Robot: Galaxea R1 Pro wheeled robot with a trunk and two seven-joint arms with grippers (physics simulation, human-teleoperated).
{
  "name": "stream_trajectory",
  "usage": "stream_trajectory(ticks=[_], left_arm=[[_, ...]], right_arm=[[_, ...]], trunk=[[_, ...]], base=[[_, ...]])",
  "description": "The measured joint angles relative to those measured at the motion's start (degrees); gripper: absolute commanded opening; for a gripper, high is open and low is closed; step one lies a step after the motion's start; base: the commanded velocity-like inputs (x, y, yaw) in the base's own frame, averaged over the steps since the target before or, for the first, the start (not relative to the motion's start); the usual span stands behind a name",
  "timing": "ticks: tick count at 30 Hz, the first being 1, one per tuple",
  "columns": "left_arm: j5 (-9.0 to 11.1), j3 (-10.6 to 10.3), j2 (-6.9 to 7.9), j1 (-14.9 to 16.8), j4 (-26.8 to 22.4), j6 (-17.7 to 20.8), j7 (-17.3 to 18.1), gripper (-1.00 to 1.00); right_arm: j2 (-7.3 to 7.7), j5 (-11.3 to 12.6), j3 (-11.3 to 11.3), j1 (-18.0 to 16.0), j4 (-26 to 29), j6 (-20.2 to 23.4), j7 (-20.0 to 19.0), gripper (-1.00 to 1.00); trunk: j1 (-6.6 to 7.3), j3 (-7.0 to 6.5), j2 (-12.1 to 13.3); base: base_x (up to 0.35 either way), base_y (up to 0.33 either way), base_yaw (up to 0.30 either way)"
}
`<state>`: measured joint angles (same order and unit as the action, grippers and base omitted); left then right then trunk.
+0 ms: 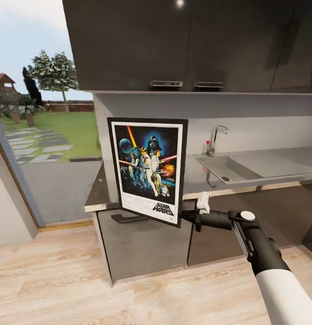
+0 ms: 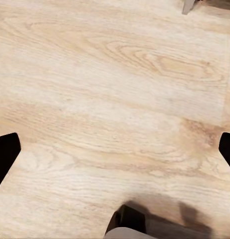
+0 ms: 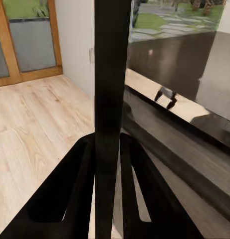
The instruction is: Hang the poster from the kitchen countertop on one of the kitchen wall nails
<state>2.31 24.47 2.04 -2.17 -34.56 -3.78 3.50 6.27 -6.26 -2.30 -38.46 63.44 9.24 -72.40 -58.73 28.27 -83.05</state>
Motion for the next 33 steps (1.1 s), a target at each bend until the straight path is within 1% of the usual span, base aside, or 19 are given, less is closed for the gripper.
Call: stream_trajectory(ticks=[13,22,26,31,33], left_arm=[[0.0,0.0,0.09,0.01,0.02,0.0,0.08,1.0],[0.0,-0.01,0.09,0.01,0.05,0.0,0.08,1.0],[0.0,-0.01,0.09,0.04,0.05,0.0,0.08,1.0],[0.0,-0.01,0.09,0.02,0.03,0.0,0.08,1.0],[0.0,-0.01,0.09,0.01,0.02,0.0,0.08,1.0]], right_arm=[[0.01,0.0,-0.03,0.0,0.33,0.01,-0.03,-1.0],[0.01,0.0,0.03,0.01,0.39,0.04,-0.1,-1.0],[0.06,0.0,0.94,0.01,0.43,0.15,-0.11,-1.0],[0.08,-0.01,1.34,0.0,0.45,0.18,-0.12,-1.0],[0.04,-0.01,1.39,0.0,0.45,0.18,-0.12,-1.0]], trunk=[[-0.02,0.0,0.0],[-0.02,0.0,0.0],[-0.02,0.0,0.0],[-0.02,0.0,0.0],[-0.02,0.0,0.0]], base=[[-0.156,0.262,0.278],[-0.23,0.236,0.057],[-0.236,0.233,0.005],[-0.236,0.232,0.015],[-0.212,0.21,0.164]])
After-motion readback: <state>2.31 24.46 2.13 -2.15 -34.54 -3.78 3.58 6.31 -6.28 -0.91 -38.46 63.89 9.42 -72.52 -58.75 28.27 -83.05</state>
